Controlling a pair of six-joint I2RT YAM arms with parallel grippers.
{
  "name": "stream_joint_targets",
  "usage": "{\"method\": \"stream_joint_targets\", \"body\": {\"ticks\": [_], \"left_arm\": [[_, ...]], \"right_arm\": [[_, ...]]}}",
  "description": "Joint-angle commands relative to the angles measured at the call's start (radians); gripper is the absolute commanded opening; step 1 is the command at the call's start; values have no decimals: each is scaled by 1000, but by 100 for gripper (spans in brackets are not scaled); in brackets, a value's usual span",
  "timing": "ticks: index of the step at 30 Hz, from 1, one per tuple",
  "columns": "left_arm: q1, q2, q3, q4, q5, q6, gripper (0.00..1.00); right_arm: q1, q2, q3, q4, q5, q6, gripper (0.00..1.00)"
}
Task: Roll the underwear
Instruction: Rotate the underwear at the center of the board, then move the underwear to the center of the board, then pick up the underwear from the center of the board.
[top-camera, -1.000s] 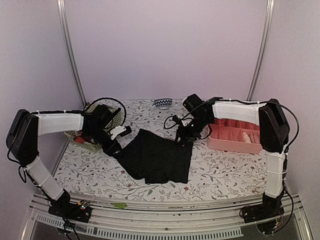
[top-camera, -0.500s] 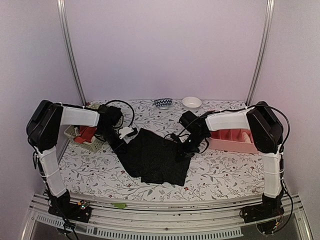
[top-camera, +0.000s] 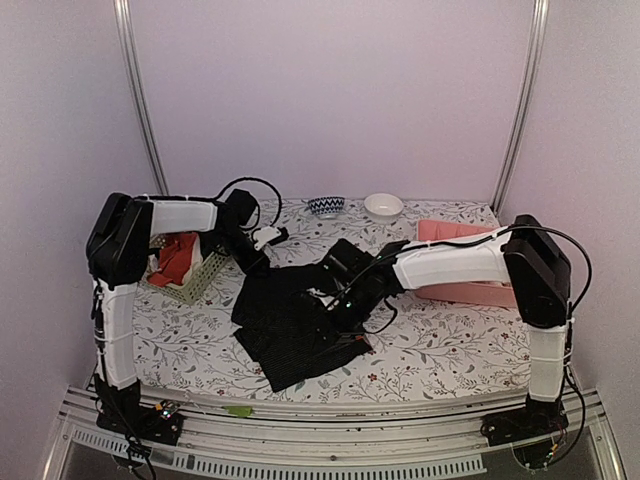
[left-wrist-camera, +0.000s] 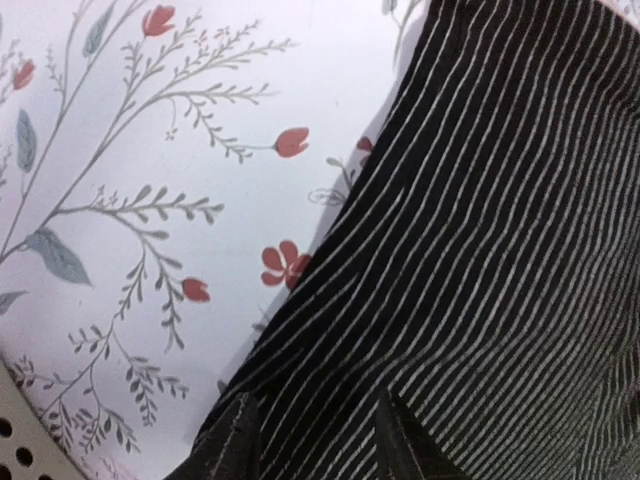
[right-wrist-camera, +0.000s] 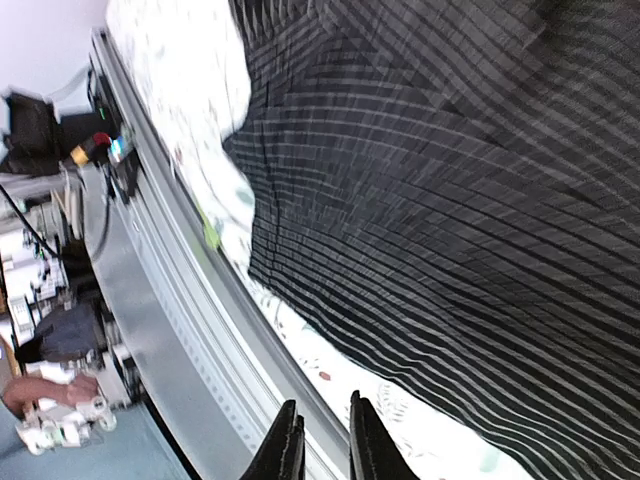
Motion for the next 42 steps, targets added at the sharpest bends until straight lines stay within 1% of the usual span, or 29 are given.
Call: {"method": "stream_joint_targets", "body": {"ticks": [1,6,10,13,16,20,22,24,27,28,31,34,37,42], "left_arm": [[41,-157,-62,-12,87,12,42],[46,-319,-201,5,216,19,45],[41,-365,-277,10,252,10,45],[40,-390,-309,10,271,4,45],[38,-417,-330,11,289,11,45],[36,-420,-345,7,297,28,45],[35,-415,-347,-3,308,41,45],[31,-409,-351,-6,318,53,45],[27,-400,-349,-19,347,75,45],[26,-396,-347,-22,353,80,46],[26,-370,-321,-42,370,110,45],[26,-318,-267,-68,382,145,45],[25,-240,-180,-97,390,173,45],[25,-76,0,-161,395,219,43]], "right_arm": [[-108,-86,53,46,91,45,18],[-133,39,180,12,158,-10,18],[-133,164,276,-31,183,-53,18],[-140,206,277,-54,215,-68,16],[-141,198,215,-70,233,-68,14],[-127,97,-5,-11,203,-27,12],[-96,48,-111,30,169,4,12],[-51,10,-184,76,114,50,12],[2,-36,-224,123,61,106,13],[3,-54,-224,131,54,121,14],[-21,-100,-157,91,115,123,18],[-107,-133,-60,41,174,91,30],[-176,-147,11,2,264,49,39],[-264,-122,52,-96,350,-8,44]]}}
